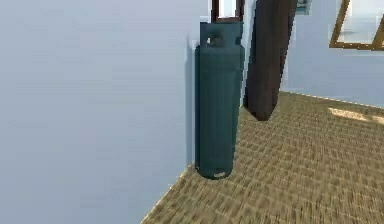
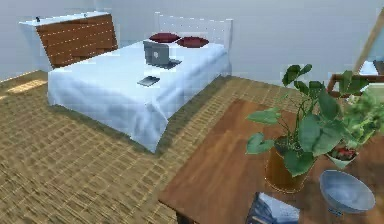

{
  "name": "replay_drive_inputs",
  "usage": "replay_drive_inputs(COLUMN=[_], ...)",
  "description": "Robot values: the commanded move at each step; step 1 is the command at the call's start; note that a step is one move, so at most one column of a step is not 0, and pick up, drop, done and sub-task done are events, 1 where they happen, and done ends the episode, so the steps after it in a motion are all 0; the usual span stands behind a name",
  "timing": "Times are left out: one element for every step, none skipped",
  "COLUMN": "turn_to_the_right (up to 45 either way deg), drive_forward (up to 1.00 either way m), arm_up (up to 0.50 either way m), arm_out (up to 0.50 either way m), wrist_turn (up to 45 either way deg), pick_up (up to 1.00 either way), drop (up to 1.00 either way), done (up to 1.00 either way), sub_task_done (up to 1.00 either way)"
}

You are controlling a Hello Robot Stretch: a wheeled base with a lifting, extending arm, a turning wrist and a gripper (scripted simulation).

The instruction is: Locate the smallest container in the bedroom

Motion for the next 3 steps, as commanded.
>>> replay_drive_inputs(turn_to_the_right=[30.0,0.0,0.0], drive_forward=[0.0,1.0,0.35], arm_up=[0.0,0.0,0.0], arm_out=[0.0,0.0,0.0], wrist_turn=[0.0,0.0,0.0], pick_up=[0.0,0.0,0.0], drop=[0.0,0.0,0.0], done=[0.0,0.0,0.0], sub_task_done=[0.0,0.0,0.0])
